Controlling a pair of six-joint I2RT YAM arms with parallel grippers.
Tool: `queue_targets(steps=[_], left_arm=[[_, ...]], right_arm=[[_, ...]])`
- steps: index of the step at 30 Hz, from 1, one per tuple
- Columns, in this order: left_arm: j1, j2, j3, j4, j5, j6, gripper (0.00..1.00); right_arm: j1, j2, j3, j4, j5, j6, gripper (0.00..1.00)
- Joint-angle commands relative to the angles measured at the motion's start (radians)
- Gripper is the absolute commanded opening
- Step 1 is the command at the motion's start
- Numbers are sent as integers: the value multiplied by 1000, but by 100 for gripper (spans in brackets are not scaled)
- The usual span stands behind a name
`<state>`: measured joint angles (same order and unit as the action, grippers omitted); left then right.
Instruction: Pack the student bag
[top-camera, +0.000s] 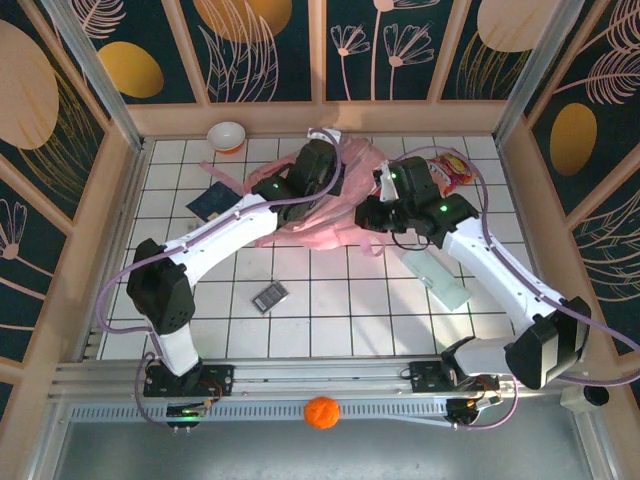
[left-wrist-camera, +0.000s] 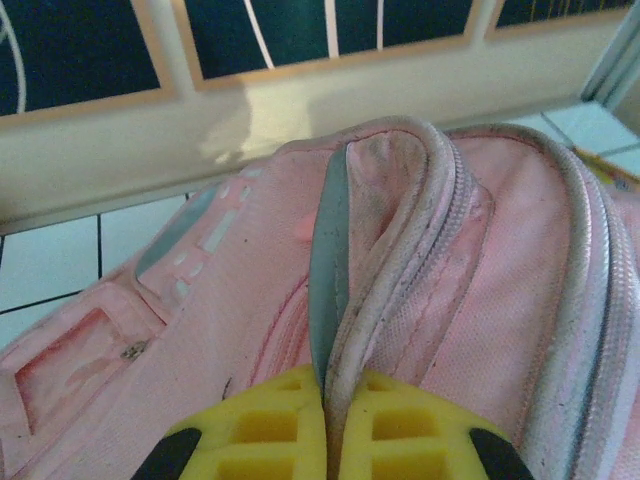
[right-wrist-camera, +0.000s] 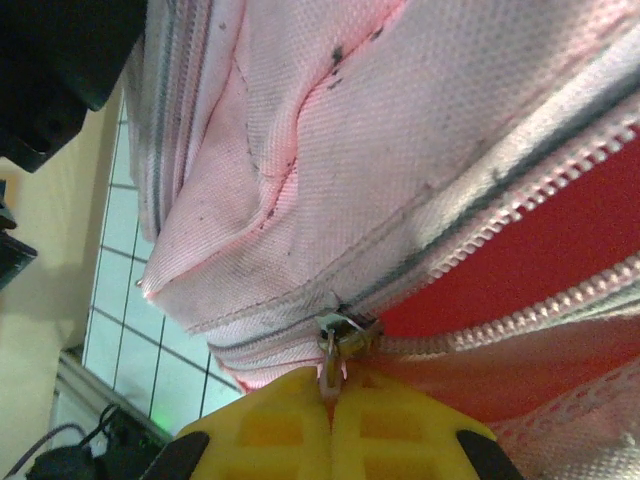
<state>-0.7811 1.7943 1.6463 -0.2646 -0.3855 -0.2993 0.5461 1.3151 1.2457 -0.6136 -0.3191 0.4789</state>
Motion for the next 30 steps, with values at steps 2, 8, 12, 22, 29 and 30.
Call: queue_targets(steps=[2,8,12,22,29,30], left_arm=[[-1,11,155,155,-57,-107,0],[0,119,337,114,-121,-52,0],[-1,131,343,107,-92,-6,0],[102,-106,-71,376,327,270,0],[161,-142,-125,332,591,482,0],[161,-143,-132,326,613,497,0]], right_arm=[[53,25,79,-2,84,22,0],[111,50,118,31,52,62,0],[107,20,82,98,-26,84,0],[-144,-173,-83,136,-259,118,45],[-265,-202,-179,211,-341,221,66],[-266,-201,-195,236,-339,251,69]])
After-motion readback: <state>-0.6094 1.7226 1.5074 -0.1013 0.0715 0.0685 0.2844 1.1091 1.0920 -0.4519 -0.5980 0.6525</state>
